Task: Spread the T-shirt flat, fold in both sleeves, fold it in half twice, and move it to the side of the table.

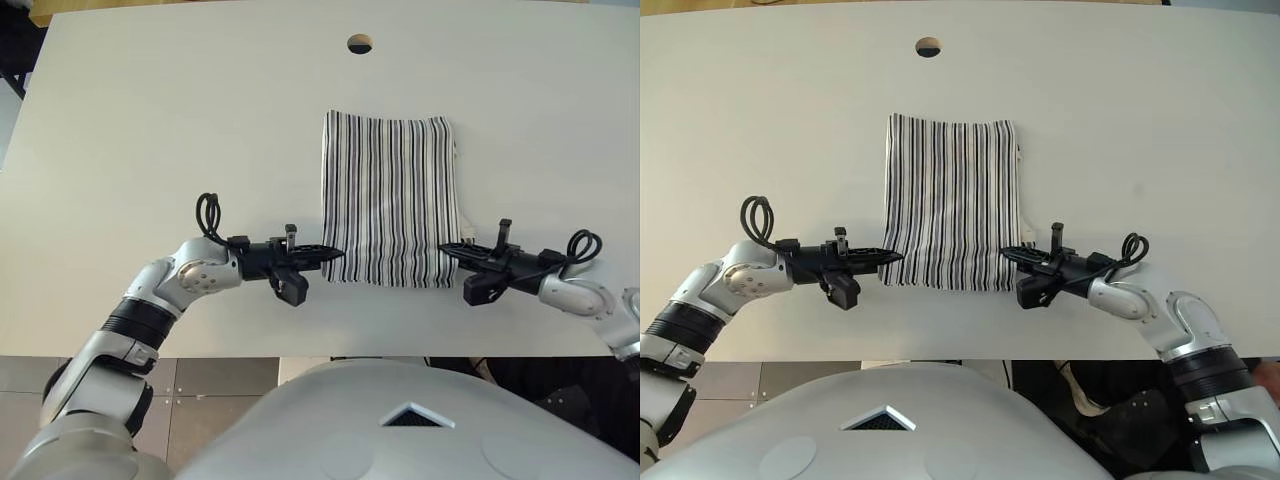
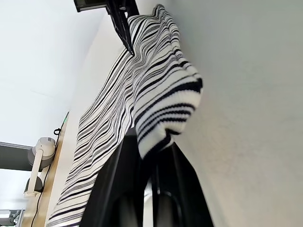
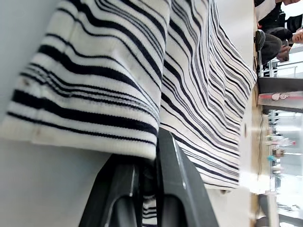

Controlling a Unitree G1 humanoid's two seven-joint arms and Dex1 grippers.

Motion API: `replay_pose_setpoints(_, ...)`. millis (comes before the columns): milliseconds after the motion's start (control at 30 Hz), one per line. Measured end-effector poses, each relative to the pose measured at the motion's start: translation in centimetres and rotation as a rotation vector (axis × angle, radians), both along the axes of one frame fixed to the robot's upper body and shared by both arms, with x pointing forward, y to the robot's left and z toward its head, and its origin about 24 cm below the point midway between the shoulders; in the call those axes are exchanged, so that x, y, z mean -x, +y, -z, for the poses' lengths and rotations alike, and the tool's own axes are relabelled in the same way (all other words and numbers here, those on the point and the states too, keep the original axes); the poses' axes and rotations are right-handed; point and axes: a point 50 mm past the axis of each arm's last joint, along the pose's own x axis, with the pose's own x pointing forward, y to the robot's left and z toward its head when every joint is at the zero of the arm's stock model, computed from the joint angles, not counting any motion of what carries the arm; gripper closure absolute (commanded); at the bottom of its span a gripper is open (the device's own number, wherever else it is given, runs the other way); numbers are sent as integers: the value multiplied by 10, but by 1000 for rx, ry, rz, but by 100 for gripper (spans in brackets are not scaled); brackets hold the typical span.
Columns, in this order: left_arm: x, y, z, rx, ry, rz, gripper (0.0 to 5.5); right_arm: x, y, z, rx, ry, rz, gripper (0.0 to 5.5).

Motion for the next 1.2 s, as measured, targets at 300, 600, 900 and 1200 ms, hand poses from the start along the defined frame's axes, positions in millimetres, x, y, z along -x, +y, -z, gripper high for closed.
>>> replay_pose_setpoints(300,65,11,0,36,189,-67,540,56,5,1,-126,200,1,538)
replay_pose_setpoints(600,30,-4,-14,221,254,-397,540,21,5,-11,-245,152,165,538)
replay_pose_setpoints(900,-39,-15,-12,273,181,-606,540,-39,14,-14,-365,-12,363,538)
replay_pose_setpoints(1200,-84,-18,-11,301,99,-757,540,-95,34,-20,-504,-58,534,538)
